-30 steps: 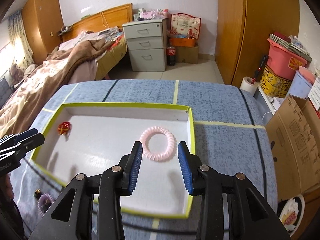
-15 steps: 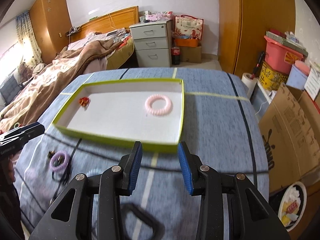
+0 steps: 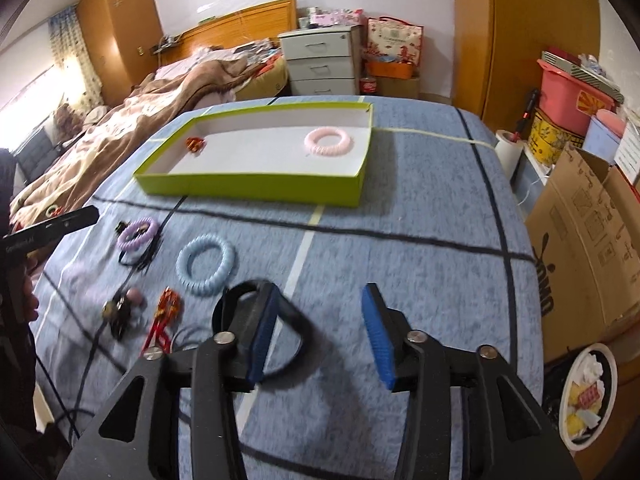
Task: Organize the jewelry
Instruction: 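Move the right gripper to the black wristband and grasp it, then grasp the small black-and-gold charm with the left gripper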
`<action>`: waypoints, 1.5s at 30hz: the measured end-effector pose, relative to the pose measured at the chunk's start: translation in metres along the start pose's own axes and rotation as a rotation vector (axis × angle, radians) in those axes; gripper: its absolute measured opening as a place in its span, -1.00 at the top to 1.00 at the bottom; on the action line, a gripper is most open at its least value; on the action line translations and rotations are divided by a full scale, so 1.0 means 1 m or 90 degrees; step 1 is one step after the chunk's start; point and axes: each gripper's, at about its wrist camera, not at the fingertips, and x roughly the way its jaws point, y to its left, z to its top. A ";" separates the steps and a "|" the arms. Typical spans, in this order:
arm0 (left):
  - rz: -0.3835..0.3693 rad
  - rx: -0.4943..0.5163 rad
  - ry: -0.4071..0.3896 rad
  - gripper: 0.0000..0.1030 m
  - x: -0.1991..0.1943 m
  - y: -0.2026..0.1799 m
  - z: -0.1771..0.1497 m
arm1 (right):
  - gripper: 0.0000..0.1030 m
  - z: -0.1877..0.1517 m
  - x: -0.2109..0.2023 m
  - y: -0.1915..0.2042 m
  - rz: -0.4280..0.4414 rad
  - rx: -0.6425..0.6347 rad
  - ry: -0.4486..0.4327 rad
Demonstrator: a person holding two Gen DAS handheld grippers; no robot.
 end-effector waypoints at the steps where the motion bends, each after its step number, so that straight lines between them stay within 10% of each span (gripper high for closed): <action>1: 0.002 0.002 0.003 -0.19 0.000 0.000 -0.003 | 0.09 -0.002 0.001 0.002 0.005 -0.004 0.003; 14: -0.006 -0.016 0.029 -0.20 -0.002 0.004 -0.017 | 0.10 -0.009 0.021 0.013 -0.007 -0.048 0.053; 24: 0.005 -0.015 0.048 -0.20 0.009 0.010 -0.019 | 0.63 -0.009 0.020 0.012 -0.032 -0.039 0.042; 45: 0.102 0.033 0.058 -0.19 0.041 0.002 -0.003 | 0.67 -0.008 0.004 -0.001 -0.030 0.042 0.002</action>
